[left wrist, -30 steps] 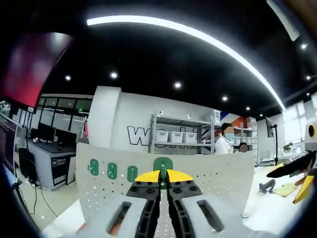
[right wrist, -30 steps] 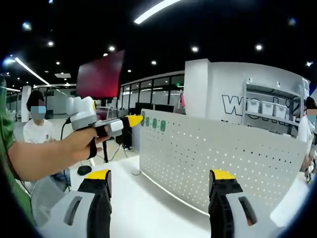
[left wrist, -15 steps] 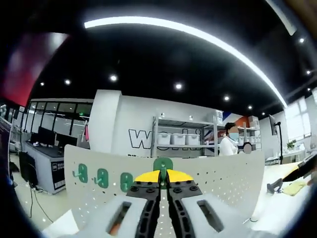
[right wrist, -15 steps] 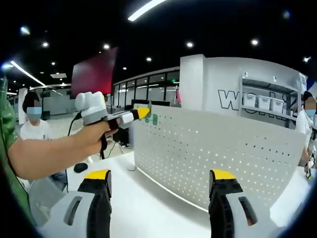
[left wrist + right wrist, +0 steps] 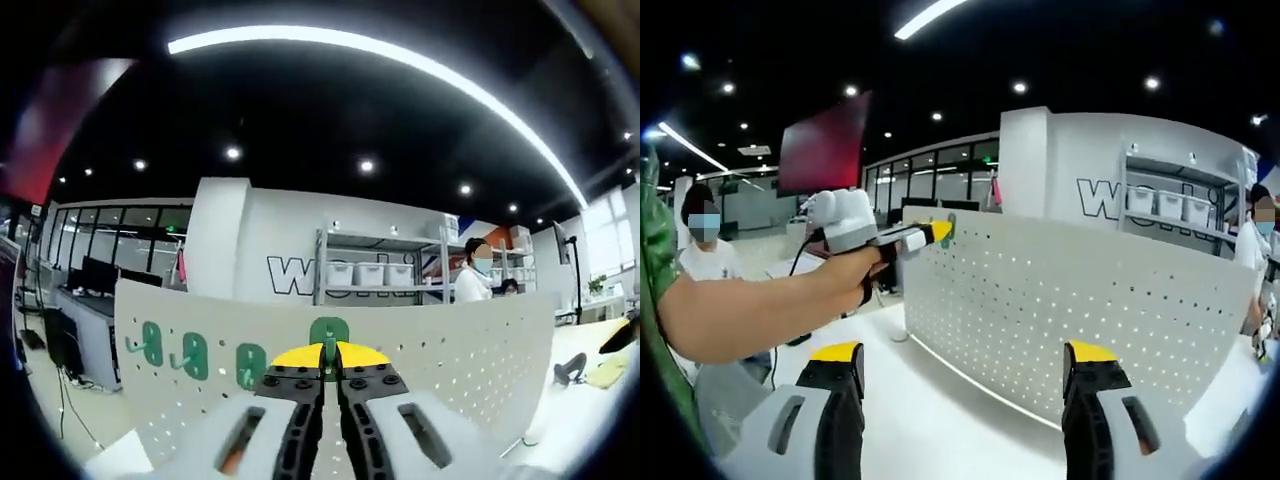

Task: Insert the hook assembly into the mounting plate slot until the hook locks in place.

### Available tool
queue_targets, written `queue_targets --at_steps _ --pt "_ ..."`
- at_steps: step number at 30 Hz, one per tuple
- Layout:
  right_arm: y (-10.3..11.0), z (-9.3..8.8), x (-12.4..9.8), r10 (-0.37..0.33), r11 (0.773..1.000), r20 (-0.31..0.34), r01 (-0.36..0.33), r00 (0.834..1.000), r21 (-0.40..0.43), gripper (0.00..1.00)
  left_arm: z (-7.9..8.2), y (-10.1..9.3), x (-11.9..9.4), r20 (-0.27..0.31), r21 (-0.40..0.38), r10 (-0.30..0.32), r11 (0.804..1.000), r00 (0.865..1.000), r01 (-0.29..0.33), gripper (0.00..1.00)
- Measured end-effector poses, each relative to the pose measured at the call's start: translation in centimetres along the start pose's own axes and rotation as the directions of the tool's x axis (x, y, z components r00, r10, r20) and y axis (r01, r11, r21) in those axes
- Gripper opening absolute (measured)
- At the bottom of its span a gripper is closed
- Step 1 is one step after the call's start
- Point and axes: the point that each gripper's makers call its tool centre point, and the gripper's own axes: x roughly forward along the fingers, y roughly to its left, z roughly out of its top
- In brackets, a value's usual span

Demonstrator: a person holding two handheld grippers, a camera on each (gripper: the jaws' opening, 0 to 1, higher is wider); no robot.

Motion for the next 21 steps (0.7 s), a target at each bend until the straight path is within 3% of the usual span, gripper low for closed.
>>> queue_targets --at_steps 7,21 --pt "-0.2 -0.7 0.0 0.002 1.000 -0.017 -0.002 1.000 0.009 0.83 -1.1 0.3 0.9 -0.014 -0.010 0.018 1.000 1.000 -0.019 0.03" --pt "-0.4 -0.7 0.4 0.005 1.000 -0.023 -0.004 1.000 0.012 0.83 -1.8 0.8 1.8 -0.023 -0.006 0.031 1.000 0.999 -0.031 0.03"
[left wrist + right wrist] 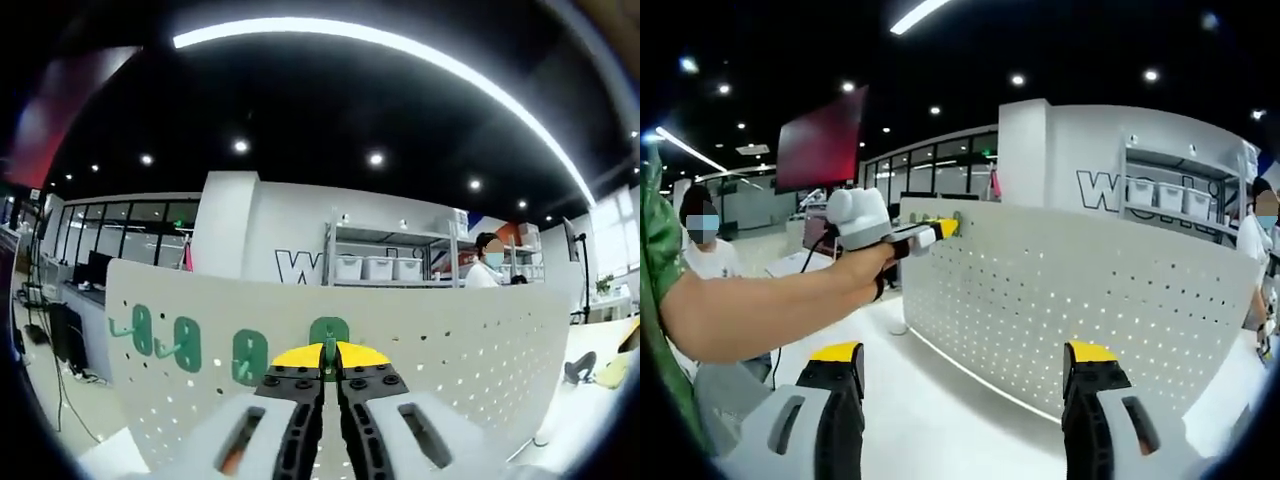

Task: Insert the hook assembly into the mounting plate slot until the hook locks in place.

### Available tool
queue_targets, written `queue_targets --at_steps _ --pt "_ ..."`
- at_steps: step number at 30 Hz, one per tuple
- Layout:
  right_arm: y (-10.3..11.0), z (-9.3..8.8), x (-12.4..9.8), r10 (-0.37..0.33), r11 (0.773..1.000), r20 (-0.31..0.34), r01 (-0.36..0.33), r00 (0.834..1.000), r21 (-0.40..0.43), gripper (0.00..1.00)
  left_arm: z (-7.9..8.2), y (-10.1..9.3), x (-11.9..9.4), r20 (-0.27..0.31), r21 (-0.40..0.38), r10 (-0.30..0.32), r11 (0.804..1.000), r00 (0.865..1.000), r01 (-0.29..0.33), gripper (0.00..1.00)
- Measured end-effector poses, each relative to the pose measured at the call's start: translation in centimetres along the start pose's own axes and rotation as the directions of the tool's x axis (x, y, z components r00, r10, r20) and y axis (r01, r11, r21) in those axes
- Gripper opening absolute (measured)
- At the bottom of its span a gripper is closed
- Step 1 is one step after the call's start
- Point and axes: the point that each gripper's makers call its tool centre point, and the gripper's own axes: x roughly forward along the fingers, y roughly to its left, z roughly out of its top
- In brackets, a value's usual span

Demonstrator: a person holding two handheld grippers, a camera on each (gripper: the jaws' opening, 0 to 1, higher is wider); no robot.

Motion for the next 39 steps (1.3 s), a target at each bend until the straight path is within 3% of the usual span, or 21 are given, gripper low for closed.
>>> queue_targets --at_steps 10,14,33,39 --pt "0.1 -0.2 0.1 0.002 1.000 -0.009 -0.002 1.000 0.002 0.83 -0.5 0.0 0.4 -0.004 0.003 0.001 1.000 1.000 -0.001 0.03" --pt "-0.2 -0.6 0.2 -0.003 1.000 -0.006 0.003 1.000 0.006 0.83 -1.5 0.1 0.4 -0.016 0.004 0.007 1.000 1.000 -0.007 0.03" --pt "-0.1 -1.5 0.4 0.006 1.000 -0.019 -0.006 1.000 0.010 0.83 -2.2 0.2 0.7 -0.022 0.028 0.011 1.000 1.000 -0.010 0.03" --pt "-0.3 -1.6 0.3 0.005 1.000 -0.018 -0.004 1.000 0.012 0.83 -2.2 0.1 0.8 -0.017 0.088 0.016 0.996 1.000 -0.014 0.03"
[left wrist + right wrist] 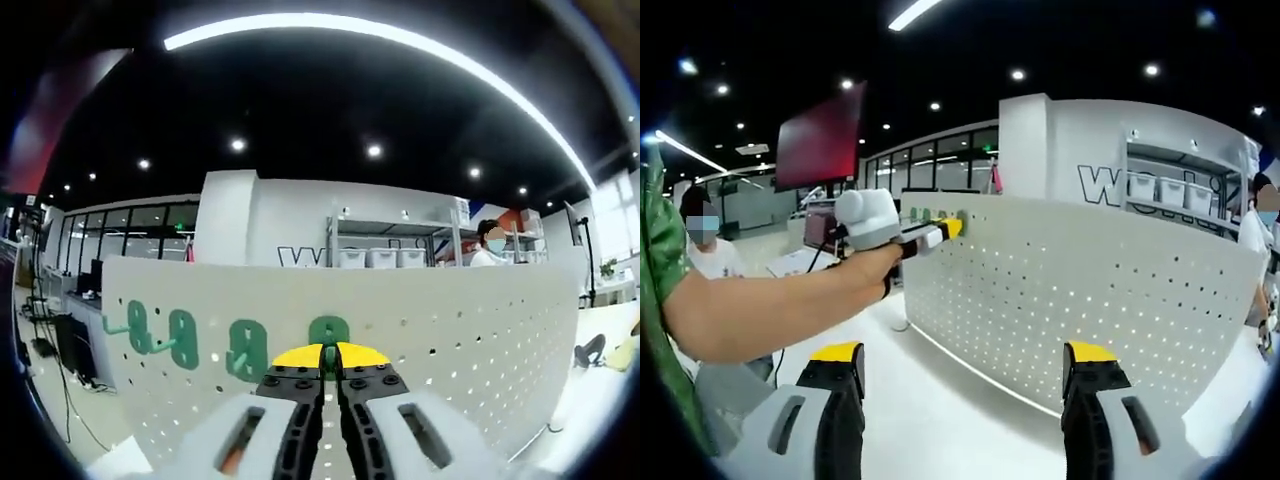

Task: Insert the hook assembly into the mounting plate slot until the hook locks in place.

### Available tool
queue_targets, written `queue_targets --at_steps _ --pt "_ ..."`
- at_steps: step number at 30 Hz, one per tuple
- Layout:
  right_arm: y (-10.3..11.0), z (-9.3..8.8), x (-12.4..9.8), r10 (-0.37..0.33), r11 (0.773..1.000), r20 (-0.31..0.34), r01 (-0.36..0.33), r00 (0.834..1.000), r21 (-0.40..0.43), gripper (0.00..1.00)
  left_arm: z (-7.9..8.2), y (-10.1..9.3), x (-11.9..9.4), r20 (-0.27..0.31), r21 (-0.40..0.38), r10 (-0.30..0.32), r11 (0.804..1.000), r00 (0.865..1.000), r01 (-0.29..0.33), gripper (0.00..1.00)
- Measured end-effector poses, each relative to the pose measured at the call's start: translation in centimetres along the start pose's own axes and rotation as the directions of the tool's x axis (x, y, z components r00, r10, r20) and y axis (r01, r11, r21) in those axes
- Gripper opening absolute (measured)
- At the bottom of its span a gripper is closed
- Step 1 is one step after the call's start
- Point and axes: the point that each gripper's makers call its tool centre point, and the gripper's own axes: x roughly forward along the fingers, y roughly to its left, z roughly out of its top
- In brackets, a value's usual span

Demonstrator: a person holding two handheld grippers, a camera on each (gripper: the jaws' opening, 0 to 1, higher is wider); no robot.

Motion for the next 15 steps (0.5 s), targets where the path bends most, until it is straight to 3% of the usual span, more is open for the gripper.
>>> queue_targets --at_steps 9,15 --pt "0.06 -0.13 0.16 0.005 1.000 -0.004 -0.005 1.000 0.004 0.83 0.04 -0.16 -0.05 0.009 0.096 -0.005 0.995 1.000 0.004 0.03" --pt "0.06 -0.31 0.30 0.007 1.000 -0.009 -0.007 1.000 0.008 0.83 0.09 -0.30 -0.03 0.013 0.194 -0.001 0.981 1.000 -0.001 0.03"
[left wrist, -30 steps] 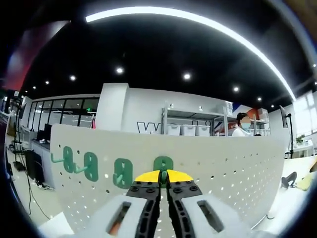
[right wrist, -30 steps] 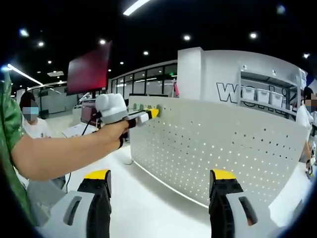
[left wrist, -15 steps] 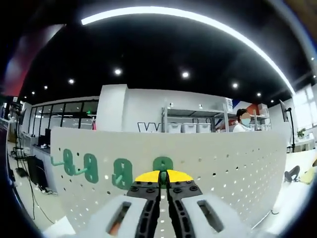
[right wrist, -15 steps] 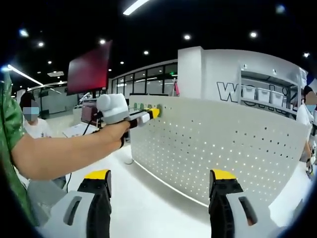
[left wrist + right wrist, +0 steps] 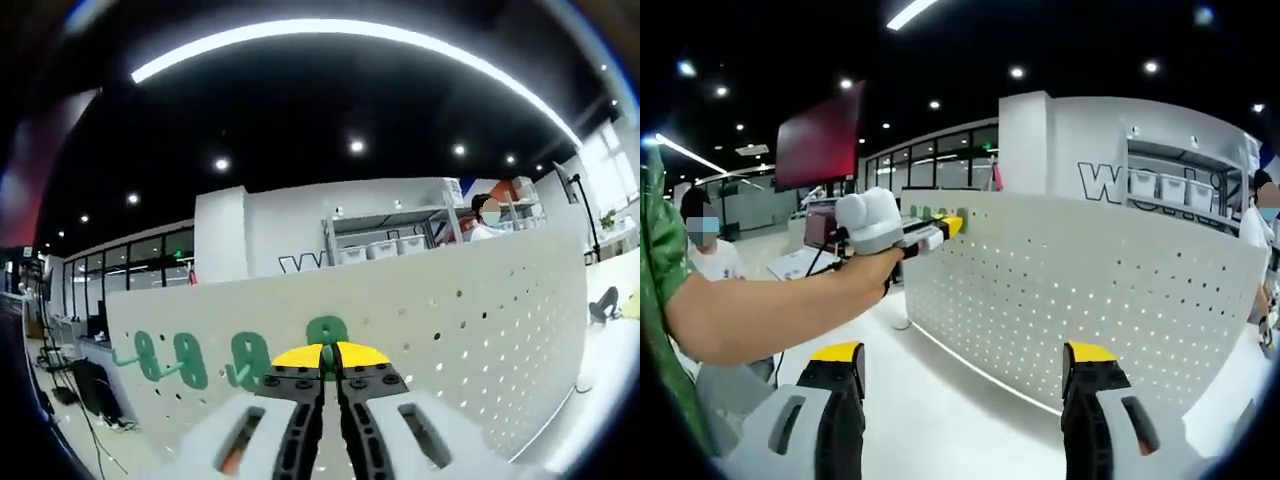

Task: Insert the hook assembly into the mounting plate slot until the hook locks in place.

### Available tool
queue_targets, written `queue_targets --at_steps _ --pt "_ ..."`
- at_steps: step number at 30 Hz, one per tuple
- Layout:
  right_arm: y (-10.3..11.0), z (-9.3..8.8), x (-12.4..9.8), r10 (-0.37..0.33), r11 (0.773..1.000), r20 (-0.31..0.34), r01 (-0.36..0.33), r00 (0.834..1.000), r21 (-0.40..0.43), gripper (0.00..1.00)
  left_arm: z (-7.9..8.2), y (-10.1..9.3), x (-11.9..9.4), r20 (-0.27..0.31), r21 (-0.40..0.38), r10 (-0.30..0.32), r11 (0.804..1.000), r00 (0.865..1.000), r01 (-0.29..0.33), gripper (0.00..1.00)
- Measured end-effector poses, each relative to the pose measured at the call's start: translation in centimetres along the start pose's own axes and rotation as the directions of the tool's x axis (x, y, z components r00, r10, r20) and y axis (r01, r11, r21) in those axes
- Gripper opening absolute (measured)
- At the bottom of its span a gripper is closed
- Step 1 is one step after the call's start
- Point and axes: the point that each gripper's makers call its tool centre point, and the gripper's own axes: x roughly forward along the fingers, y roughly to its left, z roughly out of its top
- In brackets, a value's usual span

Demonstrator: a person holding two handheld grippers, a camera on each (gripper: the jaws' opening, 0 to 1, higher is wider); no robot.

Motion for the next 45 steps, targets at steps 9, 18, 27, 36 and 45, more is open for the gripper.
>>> queue_targets --at_steps 9,18,27,36,45 --pt "-0.17 -0.24 0.16 -0.002 1.000 -0.006 0.002 1.000 0.003 0.82 0.03 0.21 -0.08 0.006 -0.063 0.000 0.998 1.000 0.000 0.03" --pt "-0.07 -0.30 0.45 0.005 1.000 -0.015 -0.005 1.000 0.005 0.82 0.19 0.03 0.16 0.025 0.018 -0.003 1.000 1.000 0.002 0.03" --pt "-0.29 -0.56 0.47 0.001 1.000 -0.021 -0.001 1.000 0.011 0.82 -0.12 -0.05 0.10 0.049 0.017 -0.001 1.000 0.999 0.000 0.03" --pt "-0.30 -0.67 0.67 0.002 1.000 -0.023 -0.002 1.000 0.012 0.82 -0.20 0.08 0.15 0.071 -0.056 -0.007 0.998 0.997 0.011 0.03" --pt "-0.25 -0.60 0.45 -0.002 1.000 -0.019 0.003 1.000 0.012 0.82 -0.18 0.13 0.10 0.056 -0.102 -0.005 0.995 0.998 0.011 0.05"
